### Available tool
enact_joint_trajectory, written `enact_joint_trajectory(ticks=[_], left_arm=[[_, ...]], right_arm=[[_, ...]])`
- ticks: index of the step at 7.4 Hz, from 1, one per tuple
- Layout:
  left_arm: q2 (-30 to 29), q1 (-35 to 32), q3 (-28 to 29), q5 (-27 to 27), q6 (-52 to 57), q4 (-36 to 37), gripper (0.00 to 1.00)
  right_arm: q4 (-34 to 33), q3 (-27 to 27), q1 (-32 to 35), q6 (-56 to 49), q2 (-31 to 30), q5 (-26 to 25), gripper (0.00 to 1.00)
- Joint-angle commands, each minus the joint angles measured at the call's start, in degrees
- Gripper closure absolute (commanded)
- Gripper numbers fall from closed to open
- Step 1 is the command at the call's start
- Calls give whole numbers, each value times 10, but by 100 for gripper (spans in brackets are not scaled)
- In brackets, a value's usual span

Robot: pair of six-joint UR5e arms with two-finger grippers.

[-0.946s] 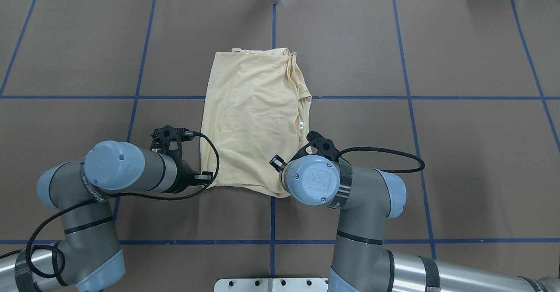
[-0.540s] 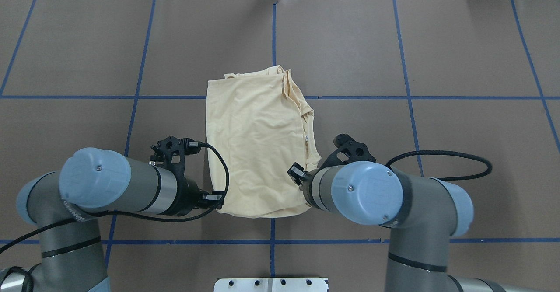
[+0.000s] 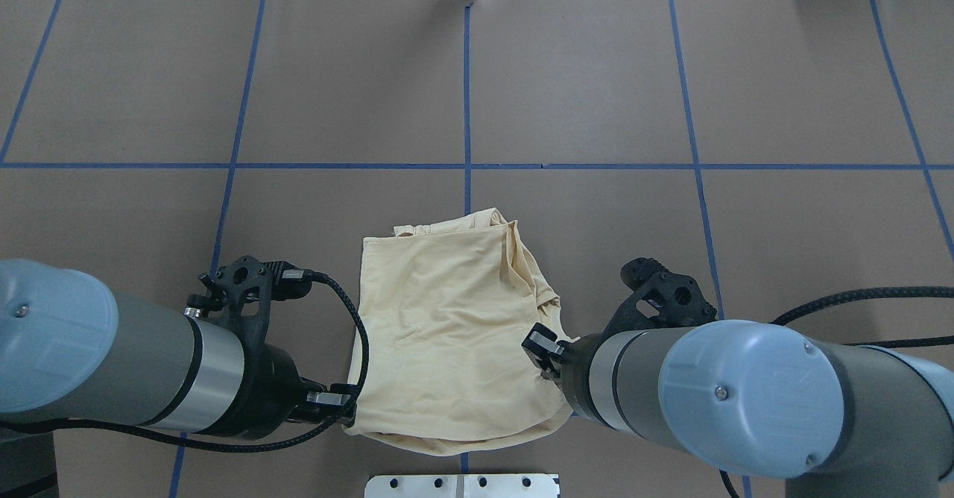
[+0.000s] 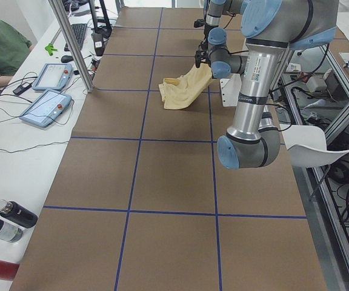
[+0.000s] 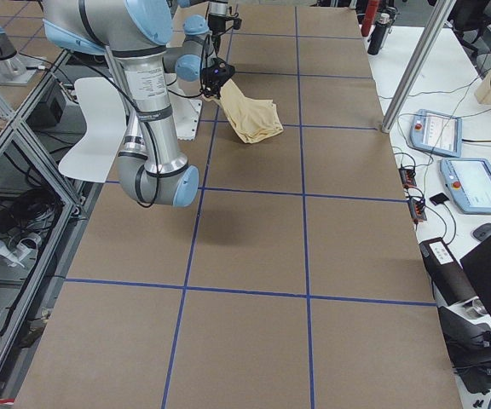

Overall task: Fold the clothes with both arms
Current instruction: 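Lift the near edge with both grippers and fold it away from the robot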

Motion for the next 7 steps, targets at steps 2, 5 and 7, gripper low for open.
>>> enact_joint_trajectory(ticks=[2,5,7], left_arm=[[-37,-8,111,57,9,6,100],[-61,-48,185,101,53,4,100],[-87,-65,223,115,55,-3,100]], right_arm=[[66,-124,47,-35,8,-5,100],[166,-272,106,-58,63,-6,100],[166,-285,128,-75,73,-6,100]])
